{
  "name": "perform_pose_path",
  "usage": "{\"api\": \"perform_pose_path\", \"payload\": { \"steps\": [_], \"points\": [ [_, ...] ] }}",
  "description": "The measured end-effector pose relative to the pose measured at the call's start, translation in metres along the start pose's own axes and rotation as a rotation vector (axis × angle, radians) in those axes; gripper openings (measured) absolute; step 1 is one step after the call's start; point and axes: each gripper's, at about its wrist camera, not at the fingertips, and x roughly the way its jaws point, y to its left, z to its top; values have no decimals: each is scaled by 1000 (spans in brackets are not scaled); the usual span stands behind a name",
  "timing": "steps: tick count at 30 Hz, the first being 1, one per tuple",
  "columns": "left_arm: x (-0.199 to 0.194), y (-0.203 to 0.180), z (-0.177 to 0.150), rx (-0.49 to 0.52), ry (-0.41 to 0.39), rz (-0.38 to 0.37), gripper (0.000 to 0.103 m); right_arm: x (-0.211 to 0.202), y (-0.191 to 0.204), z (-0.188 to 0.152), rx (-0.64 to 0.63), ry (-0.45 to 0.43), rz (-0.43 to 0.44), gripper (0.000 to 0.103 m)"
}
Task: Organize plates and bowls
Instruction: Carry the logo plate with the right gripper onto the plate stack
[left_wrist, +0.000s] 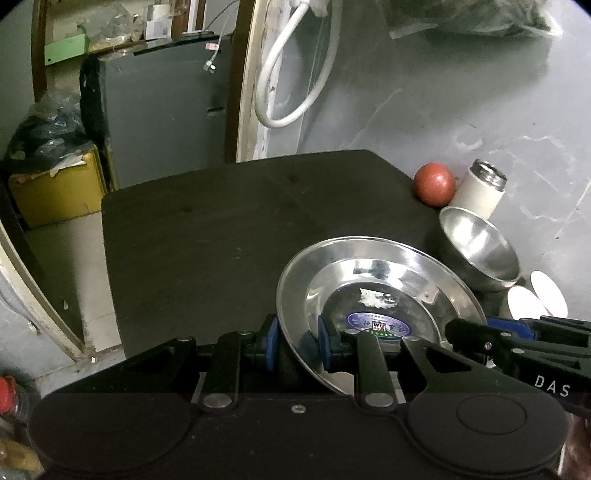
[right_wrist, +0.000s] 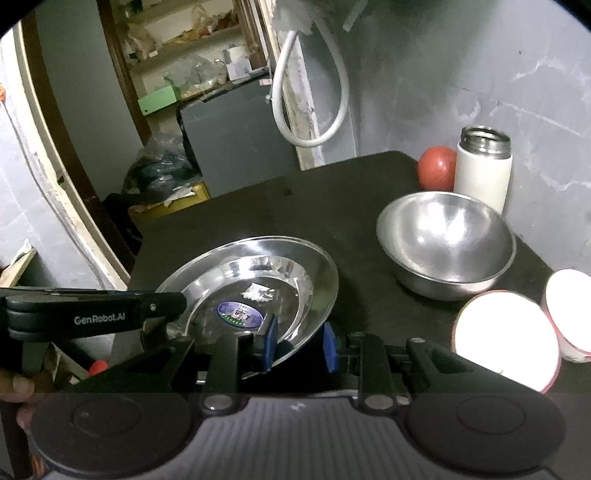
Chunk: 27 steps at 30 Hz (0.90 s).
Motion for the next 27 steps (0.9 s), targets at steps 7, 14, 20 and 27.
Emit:
{"api": "perform_pose_path", "payload": {
  "steps": [7,14,20,27],
  "points": [
    [-23,-23,-10,17,-22,-17,25,-34,-13,-11,3,-34,9,30],
    [-44,-57,-27,83,-44,-35,25,-70,-27,-26,8,-48,-5,30],
    [-56,-79,-40,131,-33,-50,26,-91,-41,-40,26,-30,-3,30],
    [-63,-93,-53,147,-13,-46,27,-99,-50,-48,17,-10,1,30]
  ]
}}
